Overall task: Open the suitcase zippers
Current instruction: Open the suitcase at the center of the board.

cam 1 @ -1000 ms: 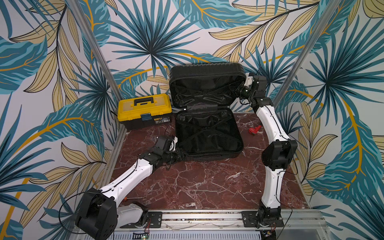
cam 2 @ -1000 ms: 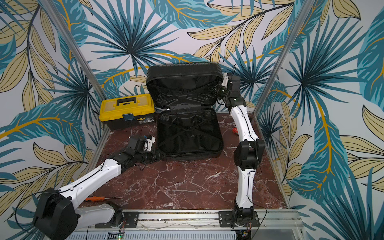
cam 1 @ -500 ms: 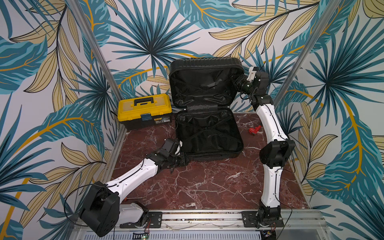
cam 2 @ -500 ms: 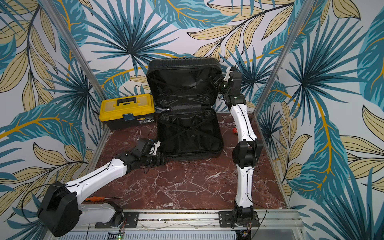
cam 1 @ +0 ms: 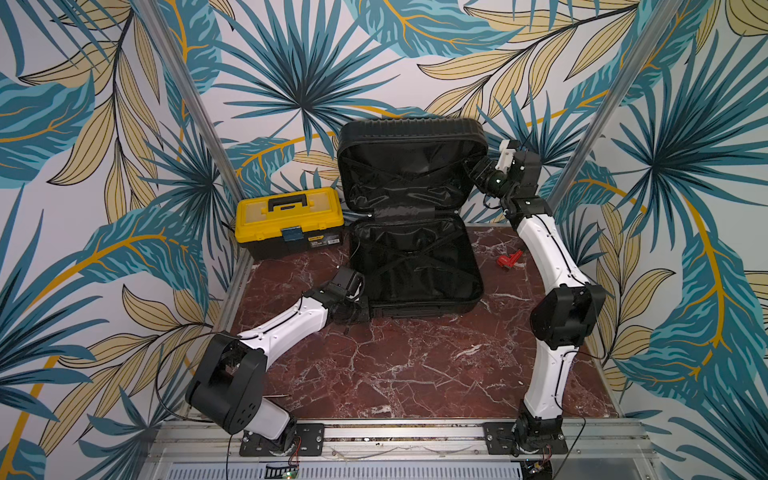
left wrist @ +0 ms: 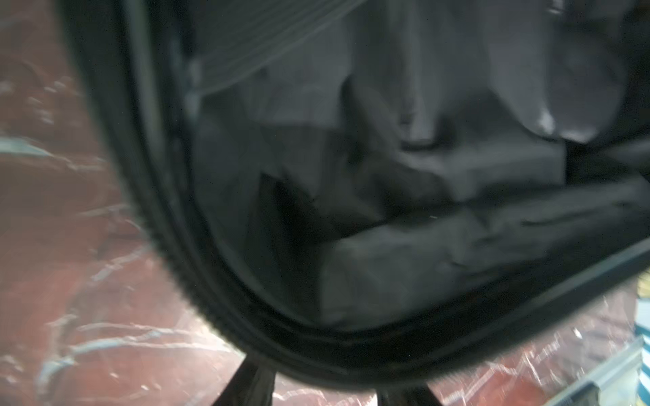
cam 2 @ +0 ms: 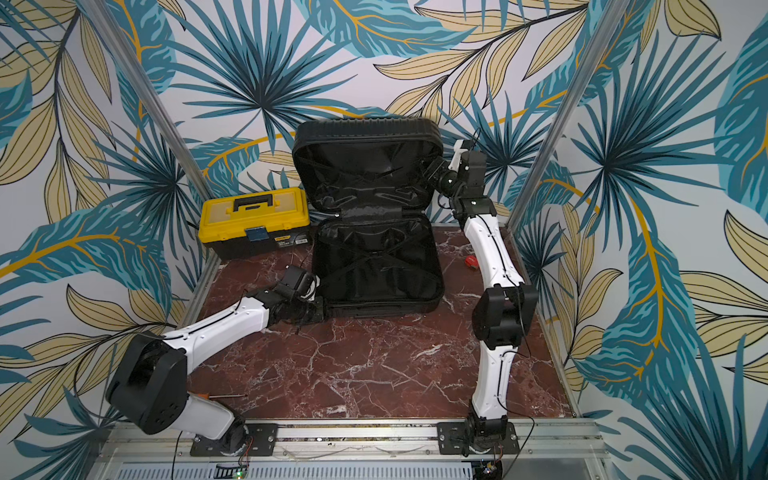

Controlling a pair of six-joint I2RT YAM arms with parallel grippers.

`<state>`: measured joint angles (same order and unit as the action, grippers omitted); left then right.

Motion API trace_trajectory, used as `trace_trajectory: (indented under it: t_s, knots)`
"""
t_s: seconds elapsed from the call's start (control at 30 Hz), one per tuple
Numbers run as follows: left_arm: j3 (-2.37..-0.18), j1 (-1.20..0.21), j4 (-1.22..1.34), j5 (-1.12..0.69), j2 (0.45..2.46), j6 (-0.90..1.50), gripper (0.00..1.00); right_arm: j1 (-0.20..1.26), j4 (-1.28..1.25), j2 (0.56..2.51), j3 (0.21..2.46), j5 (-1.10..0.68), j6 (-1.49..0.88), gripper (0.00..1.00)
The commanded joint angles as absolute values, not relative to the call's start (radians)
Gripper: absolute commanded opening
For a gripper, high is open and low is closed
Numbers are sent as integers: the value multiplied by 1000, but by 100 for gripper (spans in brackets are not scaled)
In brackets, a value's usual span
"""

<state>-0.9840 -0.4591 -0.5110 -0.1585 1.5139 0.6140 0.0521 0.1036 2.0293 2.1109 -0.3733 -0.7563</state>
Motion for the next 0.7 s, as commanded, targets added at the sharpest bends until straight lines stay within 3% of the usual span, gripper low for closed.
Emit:
trace_trajectory:
  t_s: [0.0, 0.2, 0.3, 0.37, 0.43, 0.5, 0.57, 0.67]
  knots:
    - [-1045, -416, -468, -83, 1529, 609, 45, 34, 69, 1950, 2066, -330, -678, 56]
    - [-1047, -396, -467, -66, 1550, 611, 45, 18, 84, 2031, 2196, -475, -809, 55]
    - [-1034, -391, -468, -59, 1542, 610, 44, 19, 77, 2066, 2236, -429, -836, 54]
    - [-1026, -390, -472, -63, 1535, 613, 44, 14, 203, 2170, 2450, -324, -831, 54]
    - [-1024, -389, -476, -79, 1526, 623, 44, 2, 298, 2334, 2730, -334, -887, 55]
    - [-1019, -390, -476, -99, 1510, 633, 44, -10, 255, 2433, 2863, -373, -989, 55]
    - [-1014, -391, -476, -104, 1492, 635, 44, -12, 179, 2419, 2818, -395, -1004, 55]
    - [-1010, -390, -475, -103, 1486, 635, 45, -3, 7, 2289, 2566, -410, -958, 56]
